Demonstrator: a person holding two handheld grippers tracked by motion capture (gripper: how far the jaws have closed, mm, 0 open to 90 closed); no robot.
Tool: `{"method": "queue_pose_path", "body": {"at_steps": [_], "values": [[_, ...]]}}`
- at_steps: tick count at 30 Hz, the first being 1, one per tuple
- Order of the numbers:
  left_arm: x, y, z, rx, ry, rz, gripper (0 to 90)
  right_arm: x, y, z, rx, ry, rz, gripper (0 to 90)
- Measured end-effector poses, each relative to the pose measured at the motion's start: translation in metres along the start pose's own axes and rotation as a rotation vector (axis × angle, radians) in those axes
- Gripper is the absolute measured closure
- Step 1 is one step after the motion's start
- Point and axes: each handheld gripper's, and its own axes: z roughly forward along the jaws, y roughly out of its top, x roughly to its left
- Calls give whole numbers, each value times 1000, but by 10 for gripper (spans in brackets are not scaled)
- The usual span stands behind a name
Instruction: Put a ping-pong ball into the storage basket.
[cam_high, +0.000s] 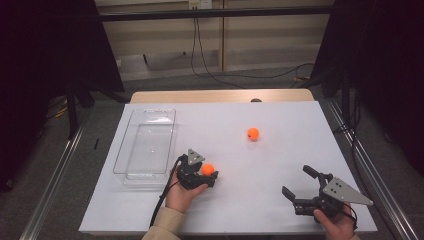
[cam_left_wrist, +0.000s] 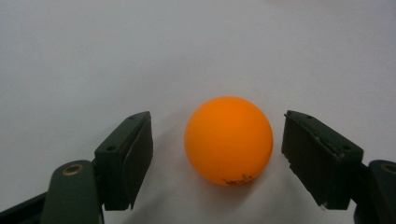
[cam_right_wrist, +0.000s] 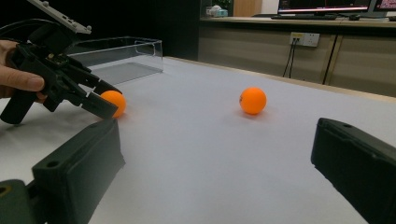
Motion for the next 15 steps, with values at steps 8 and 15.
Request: {"method": "queue_pose_path", "body": {"at_steps": [8, 15], "values": [[0, 0, 1, 8, -1, 4, 282, 0, 0, 0, 0, 0, 4, 14], [0, -1, 2, 14, -3, 6, 298, -1, 0, 0, -1, -2, 3, 14]]}}
